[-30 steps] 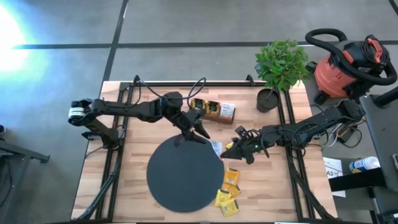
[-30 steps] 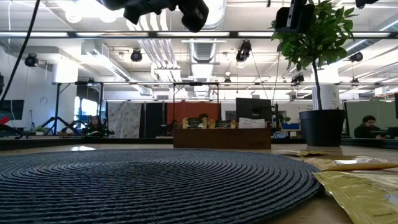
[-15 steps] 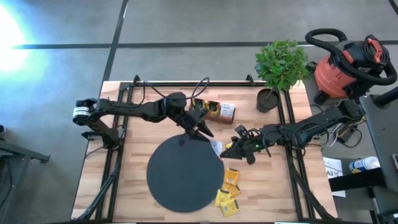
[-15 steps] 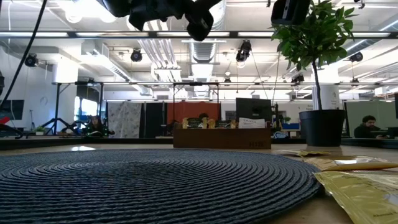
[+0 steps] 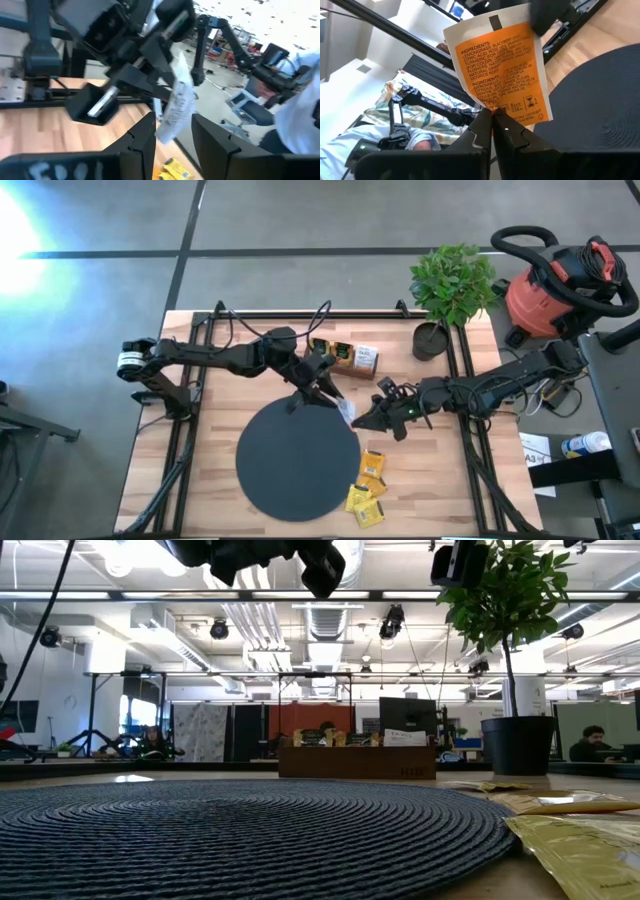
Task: Pick & Place Tea
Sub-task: Put the white tea bag into the right section of the wooden organizer
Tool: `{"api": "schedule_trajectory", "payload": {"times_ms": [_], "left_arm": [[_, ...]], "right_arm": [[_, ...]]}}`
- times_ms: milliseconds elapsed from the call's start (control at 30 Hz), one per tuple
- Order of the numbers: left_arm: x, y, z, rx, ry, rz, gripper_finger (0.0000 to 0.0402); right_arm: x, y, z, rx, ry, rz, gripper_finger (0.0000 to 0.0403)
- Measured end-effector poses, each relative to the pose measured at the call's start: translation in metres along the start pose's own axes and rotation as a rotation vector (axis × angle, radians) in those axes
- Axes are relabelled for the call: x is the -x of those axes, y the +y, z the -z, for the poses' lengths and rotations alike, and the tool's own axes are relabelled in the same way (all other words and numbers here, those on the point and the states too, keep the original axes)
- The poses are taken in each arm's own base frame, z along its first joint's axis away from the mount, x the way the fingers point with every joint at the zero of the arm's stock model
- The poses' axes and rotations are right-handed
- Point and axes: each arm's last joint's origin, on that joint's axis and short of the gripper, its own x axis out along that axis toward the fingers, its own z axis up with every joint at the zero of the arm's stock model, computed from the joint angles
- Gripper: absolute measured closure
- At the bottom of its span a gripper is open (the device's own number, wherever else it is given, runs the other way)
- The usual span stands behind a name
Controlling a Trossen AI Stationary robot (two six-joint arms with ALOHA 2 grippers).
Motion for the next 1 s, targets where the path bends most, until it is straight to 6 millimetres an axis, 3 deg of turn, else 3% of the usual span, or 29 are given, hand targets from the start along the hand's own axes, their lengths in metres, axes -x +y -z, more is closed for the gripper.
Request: {"api": "schedule_trajectory", "payload": {"times_ms": [233,500,667,1000], "left_arm": [[-0.002,-0.001,0.001,0.006,0.009,0.023,0.0295],[-0.002,-0.001,0.001,-0.025,0.006,0.015,0.0389],[-0.002,0.000,0.002,-0.034,0.009,0.003,0.0400],[0.007,0.013,0.022,-0.026,0.176,-0.203,0.0401]], "right_arm": [[0.000,-0.003,-0.005,0.018,-0.033,0.018,0.0394],[0.000,-0.005,-0.007,0.009,-0.050,0.035,0.0394],[0.001,-0.014,-0.007,-0.092,-0.067,0.136,0.0390],[0.002,-0.023,-0.006,-0.146,-0.066,0.226,0.0285]]}}
